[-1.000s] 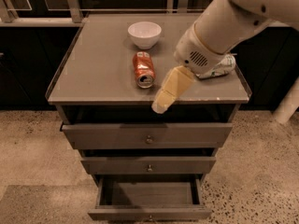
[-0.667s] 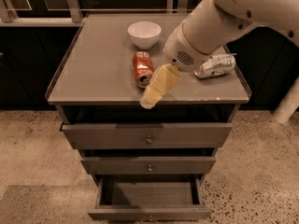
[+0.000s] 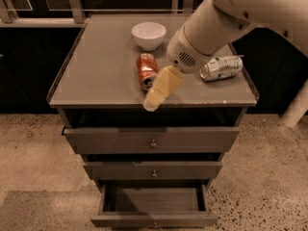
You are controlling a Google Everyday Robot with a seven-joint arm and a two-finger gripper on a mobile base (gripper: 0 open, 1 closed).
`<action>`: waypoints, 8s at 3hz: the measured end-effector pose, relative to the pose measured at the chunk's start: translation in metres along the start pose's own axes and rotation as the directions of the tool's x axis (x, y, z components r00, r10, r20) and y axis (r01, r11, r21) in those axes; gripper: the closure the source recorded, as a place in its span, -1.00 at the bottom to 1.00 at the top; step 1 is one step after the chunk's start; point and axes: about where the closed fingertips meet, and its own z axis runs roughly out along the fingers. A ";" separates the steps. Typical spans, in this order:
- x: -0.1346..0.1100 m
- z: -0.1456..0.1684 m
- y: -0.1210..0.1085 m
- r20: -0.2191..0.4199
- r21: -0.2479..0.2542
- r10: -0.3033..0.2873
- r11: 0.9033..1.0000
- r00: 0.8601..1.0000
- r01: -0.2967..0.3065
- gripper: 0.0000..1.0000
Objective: Place coke can into bottom drawer
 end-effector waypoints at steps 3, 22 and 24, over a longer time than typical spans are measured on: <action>-0.029 0.046 -0.054 -0.125 0.038 -0.047 0.998 0.991 0.052 -1.00; 0.221 -0.019 0.038 -0.039 -0.081 0.767 0.636 0.640 -0.767 1.00; 0.299 0.029 0.050 -0.053 -0.073 0.885 0.458 0.462 -0.886 1.00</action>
Offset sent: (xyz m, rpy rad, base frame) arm 0.0835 0.0298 -0.0025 -0.1403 -0.0309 0.0275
